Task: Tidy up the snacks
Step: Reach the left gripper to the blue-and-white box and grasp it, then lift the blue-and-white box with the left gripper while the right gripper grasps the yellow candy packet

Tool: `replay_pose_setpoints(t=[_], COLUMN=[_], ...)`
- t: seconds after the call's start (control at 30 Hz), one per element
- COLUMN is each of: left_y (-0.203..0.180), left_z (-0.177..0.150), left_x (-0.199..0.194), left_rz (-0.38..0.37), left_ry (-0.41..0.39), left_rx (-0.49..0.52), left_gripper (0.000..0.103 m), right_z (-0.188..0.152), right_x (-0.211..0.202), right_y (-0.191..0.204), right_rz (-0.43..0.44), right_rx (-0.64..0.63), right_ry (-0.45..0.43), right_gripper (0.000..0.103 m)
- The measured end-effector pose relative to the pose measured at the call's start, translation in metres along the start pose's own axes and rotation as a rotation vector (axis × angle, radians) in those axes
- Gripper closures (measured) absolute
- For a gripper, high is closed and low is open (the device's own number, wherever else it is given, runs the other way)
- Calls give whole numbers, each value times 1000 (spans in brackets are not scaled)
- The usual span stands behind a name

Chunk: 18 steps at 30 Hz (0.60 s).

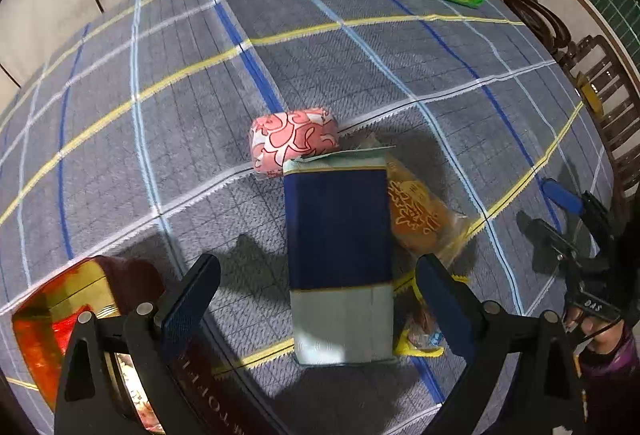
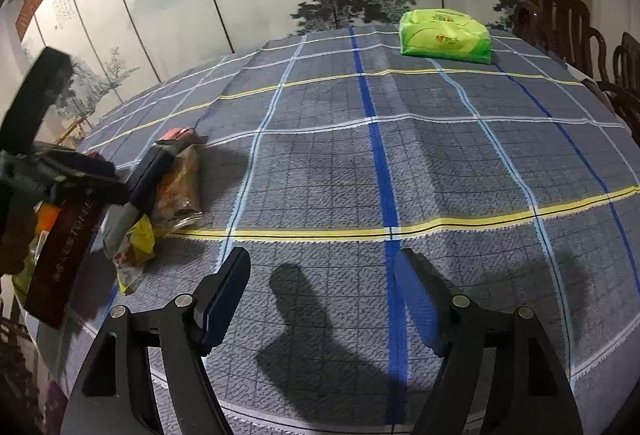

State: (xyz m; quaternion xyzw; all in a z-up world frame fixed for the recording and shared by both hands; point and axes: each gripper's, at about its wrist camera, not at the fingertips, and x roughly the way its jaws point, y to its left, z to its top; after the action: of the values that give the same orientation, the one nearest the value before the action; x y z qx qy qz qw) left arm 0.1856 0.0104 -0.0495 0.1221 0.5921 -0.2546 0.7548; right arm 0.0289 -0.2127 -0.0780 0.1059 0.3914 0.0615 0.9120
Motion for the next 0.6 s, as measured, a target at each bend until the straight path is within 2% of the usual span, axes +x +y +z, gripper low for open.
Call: replay_pose_setpoints(t=[0.1, 0.2, 0.23, 0.27, 0.3, 0.33, 0.4, 0.43, 0.5, 0.6], left_y=[-2, -8, -9, -9, -9, -11, -13, -15, -13, -17], left_z=[1, 2, 1, 1, 0, -1, -2, -3, -7, -20], left_x=[2, 10, 13, 16, 18, 17, 14, 13, 10, -8], left_rz=[-27, 5, 12, 12, 4, 7, 55, 64, 36, 46], left_ry=[3, 9, 13, 18, 20, 4, -15, -16, -18, -83], left_rx=[6, 35, 42, 43, 37, 41, 63, 69, 42, -3], left_gripper=[6, 6, 9, 17, 18, 25, 51, 58, 58, 58], right_z=[0, 0, 0, 0, 1, 1, 1, 1, 2, 3], right_x=[0, 1, 1, 1, 1, 1, 1, 0, 1, 2], right_y=[0, 0, 0, 0, 0, 0, 0, 0, -1, -3], right_rz=[12, 16, 18, 19, 20, 21, 20, 19, 17, 21], right_rx=[1, 4, 5, 6, 7, 7, 8, 7, 7, 12], right_ry=[-1, -2, -2, -2, -2, -2, -3, -3, -3, -4], right_gripper=[28, 27, 27, 27, 27, 27, 27, 27, 27, 26])
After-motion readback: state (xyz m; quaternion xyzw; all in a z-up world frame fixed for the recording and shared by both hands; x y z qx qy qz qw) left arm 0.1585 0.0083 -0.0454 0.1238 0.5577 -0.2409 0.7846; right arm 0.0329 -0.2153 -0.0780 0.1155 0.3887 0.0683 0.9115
